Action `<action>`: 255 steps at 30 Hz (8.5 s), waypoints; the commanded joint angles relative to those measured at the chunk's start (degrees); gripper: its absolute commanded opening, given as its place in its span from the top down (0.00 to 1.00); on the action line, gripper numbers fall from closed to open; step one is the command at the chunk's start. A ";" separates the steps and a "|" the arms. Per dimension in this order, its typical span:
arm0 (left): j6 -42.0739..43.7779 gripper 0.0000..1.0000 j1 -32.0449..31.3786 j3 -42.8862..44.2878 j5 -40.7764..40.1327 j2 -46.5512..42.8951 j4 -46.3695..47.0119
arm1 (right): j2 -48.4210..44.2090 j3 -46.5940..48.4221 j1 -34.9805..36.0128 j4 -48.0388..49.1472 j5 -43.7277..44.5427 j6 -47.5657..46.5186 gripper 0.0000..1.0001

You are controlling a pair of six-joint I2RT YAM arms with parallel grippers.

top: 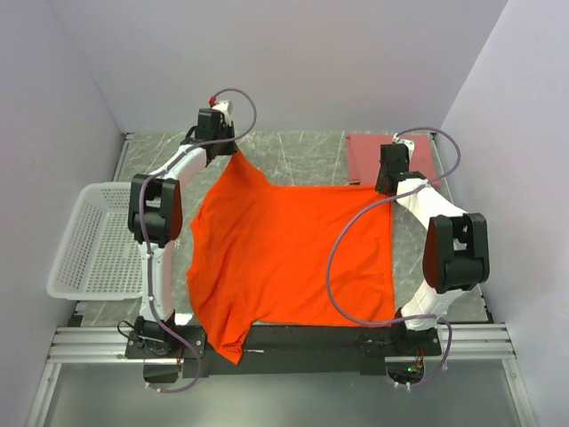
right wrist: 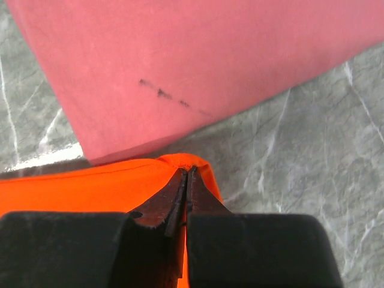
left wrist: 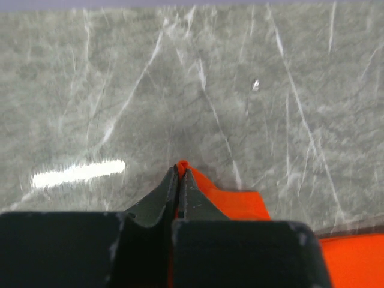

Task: Fold and stack the t-shirts
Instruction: Flatten the tshirt out, then fold the tshirt

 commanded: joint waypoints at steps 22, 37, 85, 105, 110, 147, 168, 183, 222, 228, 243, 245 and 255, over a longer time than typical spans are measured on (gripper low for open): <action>-11.08 1.00 -1.43 -13.36 -3.07 -14.11 4.00 | -4.09 -1.68 -1.66 -0.20 -1.89 -1.44 1.00; -24.71 1.00 -4.16 -40.26 -10.45 -38.63 -0.12 | -14.29 -8.27 -1.57 -6.09 -3.21 1.64 1.00; -36.15 0.01 -12.96 -46.70 -17.06 -49.43 -12.87 | -25.38 -17.78 -1.48 -3.38 -20.69 14.39 0.12; -32.54 0.01 0.31 -42.03 -8.69 -25.47 -7.42 | -10.59 -21.18 -4.20 -8.37 -14.81 16.67 0.11; -31.84 0.01 3.13 -42.56 -8.53 -25.37 -7.25 | -20.52 -25.41 -8.68 -11.45 -14.46 17.02 0.09; -28.85 0.01 4.10 -20.07 -3.96 -7.73 -11.38 | 10.22 1.64 -6.04 -11.62 -22.02 13.95 0.16; -19.88 0.01 -5.90 -14.33 -8.99 -17.90 -19.37 | -3.82 -2.91 -6.93 -8.46 -23.86 10.87 0.16; -20.06 0.01 -8.99 -14.87 -0.71 -10.00 -16.21 | -0.94 -6.52 -6.75 -6.26 -27.64 9.73 0.16; -22.25 0.01 -18.05 -29.73 -10.54 -38.82 -14.54 | -16.92 -15.65 -6.40 -3.45 -24.83 12.28 0.14; -27.52 0.01 -13.48 -34.37 -14.58 -44.97 -14.63 | -25.18 -21.53 -5.79 -3.72 -22.90 13.42 0.13; -42.29 0.01 -10.49 -49.39 -25.75 -63.24 -28.86 | -46.18 -32.09 -5.17 -5.56 -24.30 15.44 0.12; -43.25 0.01 -9.52 -50.64 -26.19 -64.48 -31.13 | -47.16 -32.53 -5.26 -5.82 -24.83 15.61 0.12; -49.14 0.01 -6.45 -55.30 -27.33 -68.69 -40.19 | -50.06 -34.11 -5.17 -5.74 -25.80 15.97 0.11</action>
